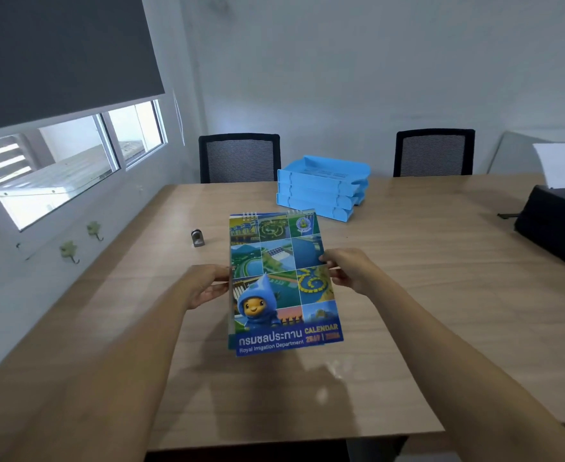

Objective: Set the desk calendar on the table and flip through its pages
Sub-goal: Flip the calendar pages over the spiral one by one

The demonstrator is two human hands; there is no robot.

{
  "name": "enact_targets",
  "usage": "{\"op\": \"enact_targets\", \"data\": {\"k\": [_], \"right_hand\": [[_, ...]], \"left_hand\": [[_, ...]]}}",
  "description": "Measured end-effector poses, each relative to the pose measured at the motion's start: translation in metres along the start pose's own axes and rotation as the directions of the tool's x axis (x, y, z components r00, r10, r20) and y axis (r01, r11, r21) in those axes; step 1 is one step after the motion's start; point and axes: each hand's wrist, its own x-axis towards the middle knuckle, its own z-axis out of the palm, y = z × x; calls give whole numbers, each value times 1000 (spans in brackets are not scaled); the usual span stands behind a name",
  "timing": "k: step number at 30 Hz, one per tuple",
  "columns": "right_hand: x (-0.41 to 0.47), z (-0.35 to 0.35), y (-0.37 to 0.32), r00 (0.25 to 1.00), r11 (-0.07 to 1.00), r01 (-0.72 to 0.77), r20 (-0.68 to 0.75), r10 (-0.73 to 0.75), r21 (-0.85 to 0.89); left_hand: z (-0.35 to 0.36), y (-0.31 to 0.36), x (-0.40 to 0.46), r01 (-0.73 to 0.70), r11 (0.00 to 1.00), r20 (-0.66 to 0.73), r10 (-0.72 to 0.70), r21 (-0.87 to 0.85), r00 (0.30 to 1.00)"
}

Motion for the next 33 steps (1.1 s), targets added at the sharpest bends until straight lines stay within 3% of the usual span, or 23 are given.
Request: {"op": "enact_targets", "data": {"k": [4,6,8,11,14,16,19,22,24,26,28,33], "right_hand": [[-1,-6,-11,983,952,-62,184,7,298],[-3,-6,-19,966,933,-54,257,-42,356],[-7,-5,-31,957,890,-17,265,-117,455],[-8,0,-53,949,734,0,231,-213,679],[-6,10,-75,934,729,89,196,-297,678],[2,18,-85,944,826,171,151,-294,536],[6,30,-88,942,944,330,52,-331,25],[8,38,-78,891,757,430,97,-444,-492],[12,40,-72,904,595,366,121,-410,-715],[16,43,-70,920,449,297,128,-370,-842],[21,46,-69,932,373,262,133,-337,-890],[24,51,-68,942,375,249,133,-309,-893]], "left_hand": [[7,-1,-2,-2,1000,-41,2,13,999],[8,-1,-5,-9,1000,-52,8,-14,999],[5,0,-4,-15,999,-38,13,-37,999],[-2,-2,1,-9,996,20,11,-92,1000],[-7,-3,5,-1,995,62,8,-98,998],[-8,-3,5,4,996,92,4,-85,996],[-9,-1,4,17,997,87,-11,-69,996],[-8,-1,3,13,999,87,-10,-38,996],[-7,-1,3,15,999,83,-13,-28,996],[-5,-1,1,20,1000,77,-18,-23,997],[-4,-1,-1,16,1000,76,-14,-27,997],[-6,-2,2,13,1000,66,-11,-19,998]]}}
